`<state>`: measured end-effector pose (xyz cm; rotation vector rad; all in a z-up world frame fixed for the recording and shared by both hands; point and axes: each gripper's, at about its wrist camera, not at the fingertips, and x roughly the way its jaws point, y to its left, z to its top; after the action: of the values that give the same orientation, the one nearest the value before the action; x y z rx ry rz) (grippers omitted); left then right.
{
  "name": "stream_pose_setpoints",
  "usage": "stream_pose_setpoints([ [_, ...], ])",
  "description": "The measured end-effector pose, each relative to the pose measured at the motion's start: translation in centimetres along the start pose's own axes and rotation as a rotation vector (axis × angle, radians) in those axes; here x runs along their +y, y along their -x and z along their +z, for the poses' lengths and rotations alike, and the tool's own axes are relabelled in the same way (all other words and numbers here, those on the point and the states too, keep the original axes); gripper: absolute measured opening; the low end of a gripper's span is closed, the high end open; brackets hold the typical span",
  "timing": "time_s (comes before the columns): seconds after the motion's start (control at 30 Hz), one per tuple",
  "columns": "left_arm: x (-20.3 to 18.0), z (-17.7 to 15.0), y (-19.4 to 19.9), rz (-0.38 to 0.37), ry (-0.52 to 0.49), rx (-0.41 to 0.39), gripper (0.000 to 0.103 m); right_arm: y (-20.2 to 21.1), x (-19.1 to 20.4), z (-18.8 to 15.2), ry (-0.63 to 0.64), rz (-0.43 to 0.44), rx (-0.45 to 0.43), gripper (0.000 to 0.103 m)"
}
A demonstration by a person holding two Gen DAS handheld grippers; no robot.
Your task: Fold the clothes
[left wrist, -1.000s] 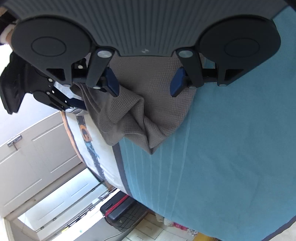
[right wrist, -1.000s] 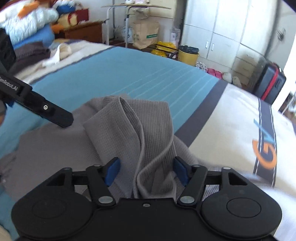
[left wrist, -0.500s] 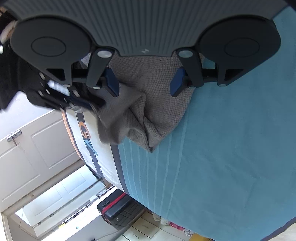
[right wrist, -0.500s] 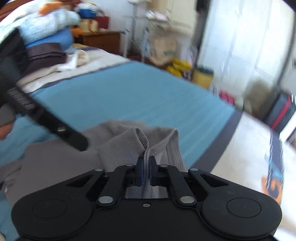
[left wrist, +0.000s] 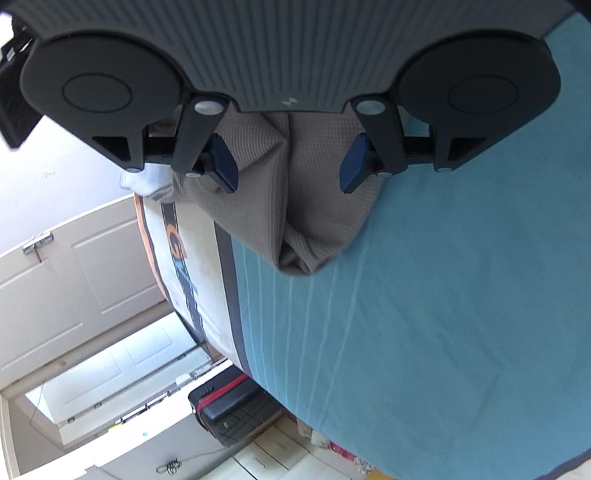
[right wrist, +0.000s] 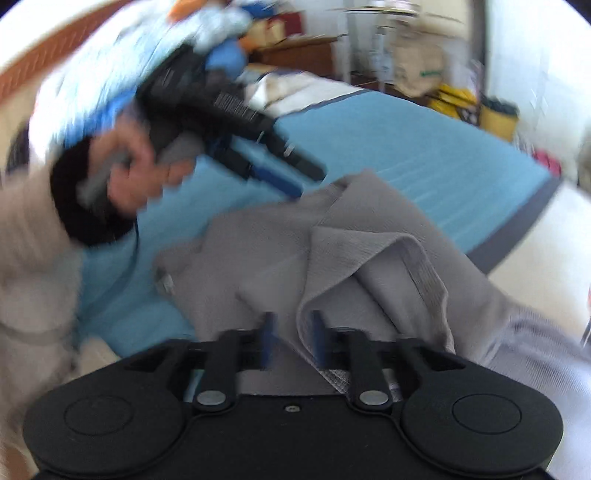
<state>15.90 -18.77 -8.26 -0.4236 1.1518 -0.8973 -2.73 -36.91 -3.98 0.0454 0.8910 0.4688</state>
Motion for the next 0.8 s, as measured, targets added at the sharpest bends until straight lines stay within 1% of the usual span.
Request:
stream_pose_setpoints([
  [0.03,-0.3,-0.2,-0.4,0.0,-0.005,0.007,0.06,0.7,-0.7,-0.1,-0.055,0.019,-0.021,0.062],
  [0.07,-0.5,-0.3,-0.7,0.001,-0.011,0.01,0.06,1.4,-1.4,-0.2,-0.108,0.033,-0.042,0.062],
  [0.13,-1.0,-0.6,-0.8,0.011,-0.026,-0.015,0.06,2.7,-2.5,-0.8,-0.185,0.015,-0.079,0.062],
  [0.2,-1.7,-0.9,-0.4,0.033,-0.049,-0.092,0.06,3.5,-3.5,-1.2,-0.252,-0.049,-0.105,0.062],
  [0.4,-4.6,-0.8,-1.0,0.032,-0.171,-0.128,0.06,2.7,-4.7,-3.1,-0.457,-0.218,-0.104,0.062],
  [0.43,-5.0,-0.9,-1.2,0.026,-0.181,-0.124,0.06,2.6,-4.6,-3.1,-0.463,-0.24,-0.097,0.062],
  [0.5,-4.9,-1.3,-2.0,-0.009,-0.158,-0.076,0.06,2.5,-4.2,-3.2,-0.471,-0.281,-0.084,0.062],
  [0.6,-5.4,-2.1,-3.2,0.016,-0.187,-0.039,0.062,3.3,-3.2,-3.3,-0.44,-0.283,-0.101,0.062],
  [0.67,-5.7,-2.5,-3.5,0.011,-0.218,-0.029,0.064,3.5,-3.2,-3.5,-0.435,-0.29,-0.105,0.062],
  [0.8,-6.4,-3.3,-4.1,0.001,-0.281,-0.008,0.059,3.5,-3.8,-4.1,-0.476,-0.3,-0.11,0.062],
])
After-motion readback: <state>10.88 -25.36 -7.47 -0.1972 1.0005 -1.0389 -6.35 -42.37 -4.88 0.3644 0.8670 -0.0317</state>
